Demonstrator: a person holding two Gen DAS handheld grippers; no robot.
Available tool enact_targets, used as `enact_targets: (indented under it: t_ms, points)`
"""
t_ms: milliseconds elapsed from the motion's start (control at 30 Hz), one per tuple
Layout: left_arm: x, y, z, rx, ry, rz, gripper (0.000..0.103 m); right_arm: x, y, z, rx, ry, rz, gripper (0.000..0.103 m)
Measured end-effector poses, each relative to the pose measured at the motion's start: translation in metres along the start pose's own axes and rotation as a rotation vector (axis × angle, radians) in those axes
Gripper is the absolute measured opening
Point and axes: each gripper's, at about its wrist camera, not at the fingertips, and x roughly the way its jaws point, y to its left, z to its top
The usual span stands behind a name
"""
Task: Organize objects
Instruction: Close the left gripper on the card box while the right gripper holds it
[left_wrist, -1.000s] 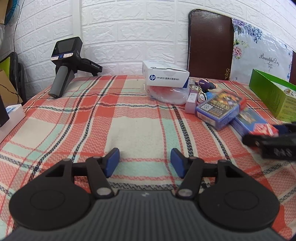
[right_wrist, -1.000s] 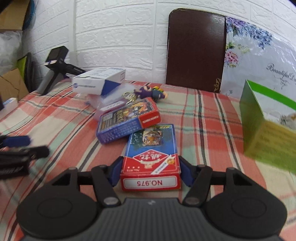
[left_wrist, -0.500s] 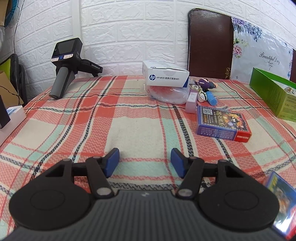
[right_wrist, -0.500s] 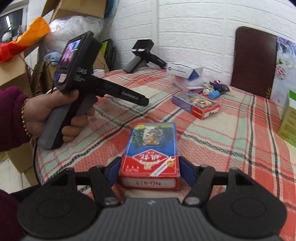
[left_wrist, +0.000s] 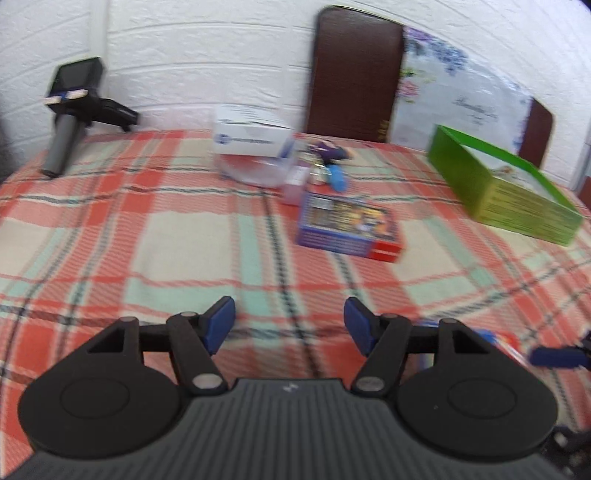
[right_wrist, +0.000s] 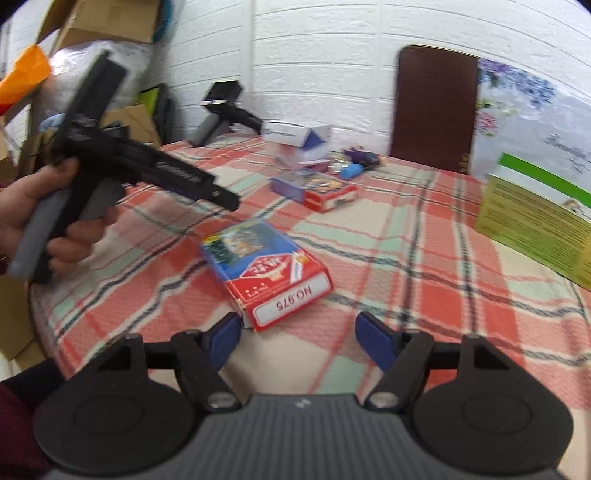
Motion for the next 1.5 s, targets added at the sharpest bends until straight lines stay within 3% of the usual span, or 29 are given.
enact_targets:
  t_ms: [100, 267, 700, 867, 1200, 1267, 1367, 1500]
  points:
    - [-0.002, -0.015, -0.001, 0.006, 0.026, -0.061, 0.067, 0.000, -0.009, 0.002, 0.040, 0.002, -0.045, 0.067]
    - [-0.007, -0.025, -0.001, -0.045, 0.087, -0.099, 0.067, -0.002, -0.004, 0.003, 0.022, 0.002, 0.007, 0.066]
    - [-0.020, -0.056, -0.001, -0.039, 0.159, -0.114, 0.066, -0.001, -0.005, 0.003, 0.028, 0.009, -0.022, 0.064]
    - [-0.017, -0.061, -0.003, -0.035, 0.171, -0.111, 0.066, -0.005, -0.018, 0.003, 0.092, -0.004, -0.070, 0.059]
    - [-0.006, -0.064, -0.002, -0.075, 0.197, -0.129, 0.066, 0.002, -0.009, 0.006, 0.036, 0.006, -0.023, 0.060]
    - [-0.004, -0.064, -0.002, -0.082, 0.189, -0.136, 0.061, 0.007, -0.009, 0.009, 0.040, 0.011, -0.008, 0.061]
    - [-0.001, -0.061, -0.002, -0.110, 0.175, -0.179, 0.049, 0.017, -0.005, 0.017, 0.016, 0.016, 0.021, 0.053]
    - [0.003, -0.047, 0.002, -0.169, 0.167, -0.169, 0.046, 0.027, 0.001, 0.026, 0.011, 0.016, 0.026, 0.050]
